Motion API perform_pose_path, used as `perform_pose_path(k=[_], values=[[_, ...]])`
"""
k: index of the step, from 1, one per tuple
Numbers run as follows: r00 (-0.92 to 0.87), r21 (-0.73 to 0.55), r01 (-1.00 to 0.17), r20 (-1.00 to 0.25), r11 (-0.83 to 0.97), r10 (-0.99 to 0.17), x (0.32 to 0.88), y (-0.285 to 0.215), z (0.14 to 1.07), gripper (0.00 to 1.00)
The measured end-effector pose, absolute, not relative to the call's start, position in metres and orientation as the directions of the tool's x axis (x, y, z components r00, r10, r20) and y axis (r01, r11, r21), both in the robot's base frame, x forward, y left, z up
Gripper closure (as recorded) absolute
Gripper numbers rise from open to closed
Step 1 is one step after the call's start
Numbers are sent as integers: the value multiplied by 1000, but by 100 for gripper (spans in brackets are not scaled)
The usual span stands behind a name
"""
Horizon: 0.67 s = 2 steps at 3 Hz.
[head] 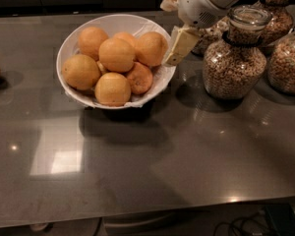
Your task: Pick orange from white bowl
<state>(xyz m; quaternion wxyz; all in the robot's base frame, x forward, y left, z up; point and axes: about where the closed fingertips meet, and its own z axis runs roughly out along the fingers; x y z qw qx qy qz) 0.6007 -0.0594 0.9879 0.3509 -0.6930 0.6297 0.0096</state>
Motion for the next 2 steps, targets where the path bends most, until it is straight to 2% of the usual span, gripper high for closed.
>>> perform_pose_path(k=[2], values=[[208,-430,-902,-519,43,-829,614,-45,972,24]])
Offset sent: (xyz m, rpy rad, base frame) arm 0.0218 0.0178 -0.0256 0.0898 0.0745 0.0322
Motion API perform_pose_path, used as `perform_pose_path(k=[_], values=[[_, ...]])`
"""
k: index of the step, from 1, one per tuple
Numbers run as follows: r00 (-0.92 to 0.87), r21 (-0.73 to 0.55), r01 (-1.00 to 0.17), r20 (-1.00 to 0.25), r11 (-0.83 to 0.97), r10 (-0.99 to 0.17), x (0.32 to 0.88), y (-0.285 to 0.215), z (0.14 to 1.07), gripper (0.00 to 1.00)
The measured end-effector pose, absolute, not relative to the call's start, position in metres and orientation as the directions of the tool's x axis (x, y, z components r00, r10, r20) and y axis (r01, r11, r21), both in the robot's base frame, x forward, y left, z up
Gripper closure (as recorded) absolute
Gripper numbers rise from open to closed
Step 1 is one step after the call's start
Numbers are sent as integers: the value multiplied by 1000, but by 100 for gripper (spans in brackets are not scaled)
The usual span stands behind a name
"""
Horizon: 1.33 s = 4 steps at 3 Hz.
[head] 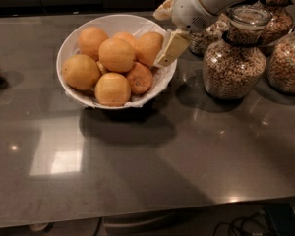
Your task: Pick orange from white bowl
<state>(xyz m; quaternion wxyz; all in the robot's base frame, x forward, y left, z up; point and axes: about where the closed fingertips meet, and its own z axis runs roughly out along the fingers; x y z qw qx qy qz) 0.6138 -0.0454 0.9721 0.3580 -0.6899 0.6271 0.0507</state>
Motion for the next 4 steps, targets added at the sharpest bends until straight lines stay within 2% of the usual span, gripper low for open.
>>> perform_pose_path(k=[4], values=[[163,-353,-935,-508,32,-846,637,-33,925,27]])
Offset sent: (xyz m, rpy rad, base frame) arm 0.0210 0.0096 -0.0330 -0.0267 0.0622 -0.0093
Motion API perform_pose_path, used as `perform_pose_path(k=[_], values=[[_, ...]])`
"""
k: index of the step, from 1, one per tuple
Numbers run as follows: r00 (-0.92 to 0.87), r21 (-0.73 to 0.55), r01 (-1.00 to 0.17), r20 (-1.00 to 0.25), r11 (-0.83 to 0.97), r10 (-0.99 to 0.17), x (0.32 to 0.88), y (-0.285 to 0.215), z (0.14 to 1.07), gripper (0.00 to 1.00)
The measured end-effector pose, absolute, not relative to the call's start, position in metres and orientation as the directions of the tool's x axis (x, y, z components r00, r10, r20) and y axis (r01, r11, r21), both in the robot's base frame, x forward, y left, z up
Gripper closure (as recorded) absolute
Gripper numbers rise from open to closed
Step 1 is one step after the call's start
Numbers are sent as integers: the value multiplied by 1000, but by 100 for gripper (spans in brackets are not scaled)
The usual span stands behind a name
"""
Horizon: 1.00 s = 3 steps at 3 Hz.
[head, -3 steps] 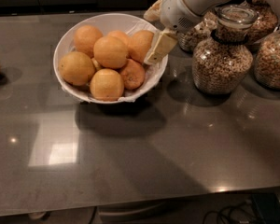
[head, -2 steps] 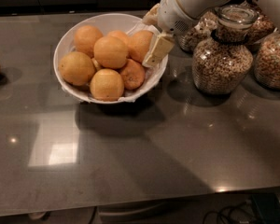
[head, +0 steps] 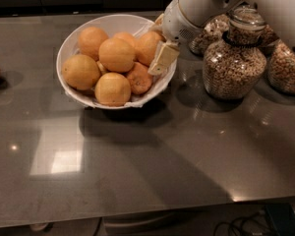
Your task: Pick orange from white bowl
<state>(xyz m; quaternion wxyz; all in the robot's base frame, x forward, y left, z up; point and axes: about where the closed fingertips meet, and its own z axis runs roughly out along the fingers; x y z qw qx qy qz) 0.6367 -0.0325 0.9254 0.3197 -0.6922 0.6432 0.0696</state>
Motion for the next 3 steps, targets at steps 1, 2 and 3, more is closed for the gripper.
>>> perform_pose_path(k=[1,2,3], values=[[159,-348,-937,-507,33,-847,638,-32,922,29],[156,-345,-938,-507,34,-848,640,-32,919,48],[156,-345,-938,-507,34,-848,640,-32,919,71]])
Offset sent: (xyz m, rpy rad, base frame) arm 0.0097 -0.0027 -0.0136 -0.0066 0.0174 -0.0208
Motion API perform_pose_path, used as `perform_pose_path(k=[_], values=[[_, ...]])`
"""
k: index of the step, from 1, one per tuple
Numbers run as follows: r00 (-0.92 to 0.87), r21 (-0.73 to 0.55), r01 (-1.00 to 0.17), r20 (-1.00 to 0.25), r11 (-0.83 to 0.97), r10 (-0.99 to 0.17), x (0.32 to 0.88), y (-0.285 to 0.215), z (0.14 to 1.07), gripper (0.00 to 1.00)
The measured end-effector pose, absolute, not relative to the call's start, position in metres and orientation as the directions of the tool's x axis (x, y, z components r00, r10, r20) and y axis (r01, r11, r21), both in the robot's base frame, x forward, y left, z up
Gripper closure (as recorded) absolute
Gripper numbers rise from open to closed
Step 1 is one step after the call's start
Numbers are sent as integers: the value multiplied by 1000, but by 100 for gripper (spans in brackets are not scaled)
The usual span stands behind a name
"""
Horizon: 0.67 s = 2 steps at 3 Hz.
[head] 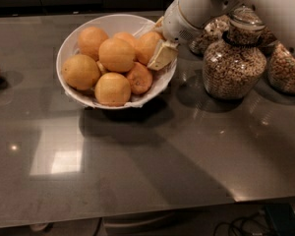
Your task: Pick orange from white bowl
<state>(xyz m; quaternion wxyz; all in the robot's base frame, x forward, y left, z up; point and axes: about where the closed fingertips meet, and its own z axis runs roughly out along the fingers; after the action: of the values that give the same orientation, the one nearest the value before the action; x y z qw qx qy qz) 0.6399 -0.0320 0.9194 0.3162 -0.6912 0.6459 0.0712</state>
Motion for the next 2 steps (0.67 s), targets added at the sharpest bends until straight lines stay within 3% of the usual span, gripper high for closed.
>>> perform_pose_path(k=[1,2], values=[[156,-345,-938,-507,34,-848,640,-32,919,95],[156,-345,-938,-507,34,-848,640,-32,920,100]])
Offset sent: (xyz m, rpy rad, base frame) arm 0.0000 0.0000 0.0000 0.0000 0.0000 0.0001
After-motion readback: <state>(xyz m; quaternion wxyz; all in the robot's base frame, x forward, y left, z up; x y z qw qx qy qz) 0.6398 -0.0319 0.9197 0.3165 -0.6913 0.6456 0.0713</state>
